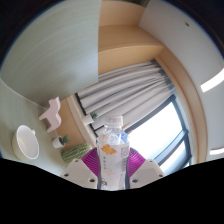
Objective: Pour water
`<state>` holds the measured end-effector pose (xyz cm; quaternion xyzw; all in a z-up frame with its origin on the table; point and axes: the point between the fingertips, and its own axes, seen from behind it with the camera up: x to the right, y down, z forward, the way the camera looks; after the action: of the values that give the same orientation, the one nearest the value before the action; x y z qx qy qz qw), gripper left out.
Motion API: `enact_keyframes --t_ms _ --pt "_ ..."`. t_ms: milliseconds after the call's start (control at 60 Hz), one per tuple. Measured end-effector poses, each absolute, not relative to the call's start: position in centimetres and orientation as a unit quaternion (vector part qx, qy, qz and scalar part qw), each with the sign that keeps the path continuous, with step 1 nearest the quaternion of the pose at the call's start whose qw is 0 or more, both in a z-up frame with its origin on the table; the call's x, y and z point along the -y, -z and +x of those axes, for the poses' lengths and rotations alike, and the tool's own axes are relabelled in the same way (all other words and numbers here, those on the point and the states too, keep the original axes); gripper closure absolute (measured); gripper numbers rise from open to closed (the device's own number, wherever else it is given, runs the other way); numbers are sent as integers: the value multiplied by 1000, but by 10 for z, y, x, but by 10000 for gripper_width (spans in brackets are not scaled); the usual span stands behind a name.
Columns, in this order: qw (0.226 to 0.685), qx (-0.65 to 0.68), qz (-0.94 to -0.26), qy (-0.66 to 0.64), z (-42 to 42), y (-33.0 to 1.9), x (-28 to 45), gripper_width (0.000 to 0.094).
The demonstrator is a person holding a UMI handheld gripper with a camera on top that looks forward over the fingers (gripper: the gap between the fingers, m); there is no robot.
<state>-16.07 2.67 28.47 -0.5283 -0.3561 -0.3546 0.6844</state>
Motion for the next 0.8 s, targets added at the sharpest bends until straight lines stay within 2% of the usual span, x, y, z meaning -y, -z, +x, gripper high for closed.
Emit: enact_keyframes --t_ms 150,217,300,383,650,767,800 --pt "729 202 -624 195 -122 -292 -27 598" --pt "733 148 -651 126 -111 -281 -31 598" --pt "723 99 -681 66 -93 -266 -34 597" --pt "711 69 -699 26 -85 -237 -35 597" --pt "671 41 -740 -24 -83 -151 -41 598" --pt "655 33 -753 -46 -88 -126 -41 578" --pt "667 36 -743 -43 -88 -130 -42 581"
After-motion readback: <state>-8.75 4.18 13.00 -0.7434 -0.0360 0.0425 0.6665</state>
